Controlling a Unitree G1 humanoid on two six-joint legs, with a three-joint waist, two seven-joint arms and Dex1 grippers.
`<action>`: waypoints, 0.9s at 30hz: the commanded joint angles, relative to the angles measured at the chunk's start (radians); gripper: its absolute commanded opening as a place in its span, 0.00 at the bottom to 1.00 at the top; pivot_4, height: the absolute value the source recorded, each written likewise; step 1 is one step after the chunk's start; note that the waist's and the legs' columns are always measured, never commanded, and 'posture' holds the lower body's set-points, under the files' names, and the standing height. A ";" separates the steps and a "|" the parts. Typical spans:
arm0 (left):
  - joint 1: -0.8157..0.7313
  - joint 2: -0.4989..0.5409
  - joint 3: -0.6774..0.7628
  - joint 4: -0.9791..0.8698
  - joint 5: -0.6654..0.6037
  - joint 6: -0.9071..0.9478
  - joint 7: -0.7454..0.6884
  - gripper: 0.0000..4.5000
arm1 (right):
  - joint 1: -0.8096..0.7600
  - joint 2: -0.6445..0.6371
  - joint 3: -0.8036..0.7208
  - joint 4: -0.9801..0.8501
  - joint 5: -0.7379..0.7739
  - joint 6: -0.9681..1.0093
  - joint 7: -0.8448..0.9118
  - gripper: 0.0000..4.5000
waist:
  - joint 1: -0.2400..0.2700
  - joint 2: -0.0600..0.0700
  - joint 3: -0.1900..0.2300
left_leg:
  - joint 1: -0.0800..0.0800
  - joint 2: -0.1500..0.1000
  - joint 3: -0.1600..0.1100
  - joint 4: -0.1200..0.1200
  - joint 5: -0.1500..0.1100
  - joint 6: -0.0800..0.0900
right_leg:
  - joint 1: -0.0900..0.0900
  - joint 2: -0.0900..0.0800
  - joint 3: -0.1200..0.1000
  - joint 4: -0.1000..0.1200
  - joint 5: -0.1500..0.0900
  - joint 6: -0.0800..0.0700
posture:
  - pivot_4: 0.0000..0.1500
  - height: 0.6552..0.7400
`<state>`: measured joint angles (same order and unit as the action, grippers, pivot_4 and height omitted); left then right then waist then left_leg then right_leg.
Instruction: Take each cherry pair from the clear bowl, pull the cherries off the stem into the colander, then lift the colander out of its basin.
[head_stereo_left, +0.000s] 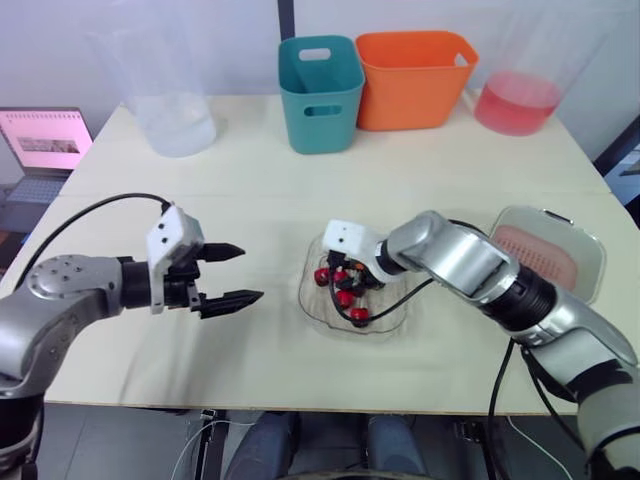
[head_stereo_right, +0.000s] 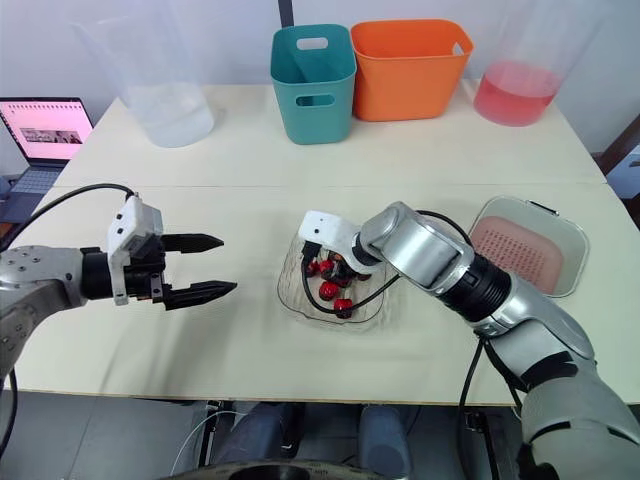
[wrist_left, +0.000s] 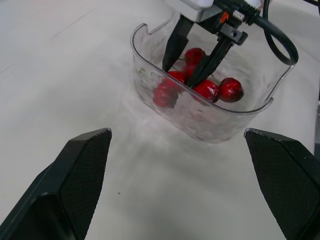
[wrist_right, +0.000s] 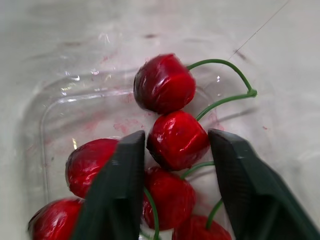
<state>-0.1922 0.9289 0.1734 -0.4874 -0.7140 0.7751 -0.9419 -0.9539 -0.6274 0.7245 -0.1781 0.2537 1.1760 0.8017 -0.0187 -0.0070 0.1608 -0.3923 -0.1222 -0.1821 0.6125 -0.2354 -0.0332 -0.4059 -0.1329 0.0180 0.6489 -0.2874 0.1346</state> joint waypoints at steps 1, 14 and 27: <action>-0.010 -0.006 0.009 -0.020 0.006 -0.025 0.008 1.00 | -0.008 0.009 -0.002 0.000 -0.027 -0.017 0.011 0.14 | 0.001 0.000 0.000 | 0.000 0.000 0.000 0.000 0.000 0.000 | 0.000 0.000 0.000 0.000 0.000 0.000 | 1.00 1.00; -0.050 0.000 0.041 0.071 0.001 -0.038 -0.018 1.00 | 0.004 -0.171 -0.264 -0.252 0.069 0.004 0.124 0.07 | 0.005 0.000 0.000 | 0.000 0.000 0.000 0.000 -0.002 0.003 | 0.000 0.000 0.000 0.000 0.000 0.000 | 1.00 1.00; -0.581 -0.226 0.019 0.424 -0.224 0.146 0.013 1.00 | 0.211 -0.220 -0.625 -0.294 -0.015 -0.686 0.105 0.07 | -0.010 -0.002 0.001 | 0.001 0.000 0.003 0.002 0.001 -0.002 | 0.002 0.000 0.000 -0.001 0.002 0.004 | 1.00 1.00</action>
<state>-0.7437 0.7074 0.1988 -0.0956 -0.9397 0.9167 -0.9242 -0.7312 -0.8597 0.1240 -0.4561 0.2740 0.5742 0.9273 -0.0290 -0.0095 0.1615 -0.3911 -0.1219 -0.1784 0.6138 -0.2341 -0.0356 -0.4044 -0.1331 0.0182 0.6487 -0.2856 0.1381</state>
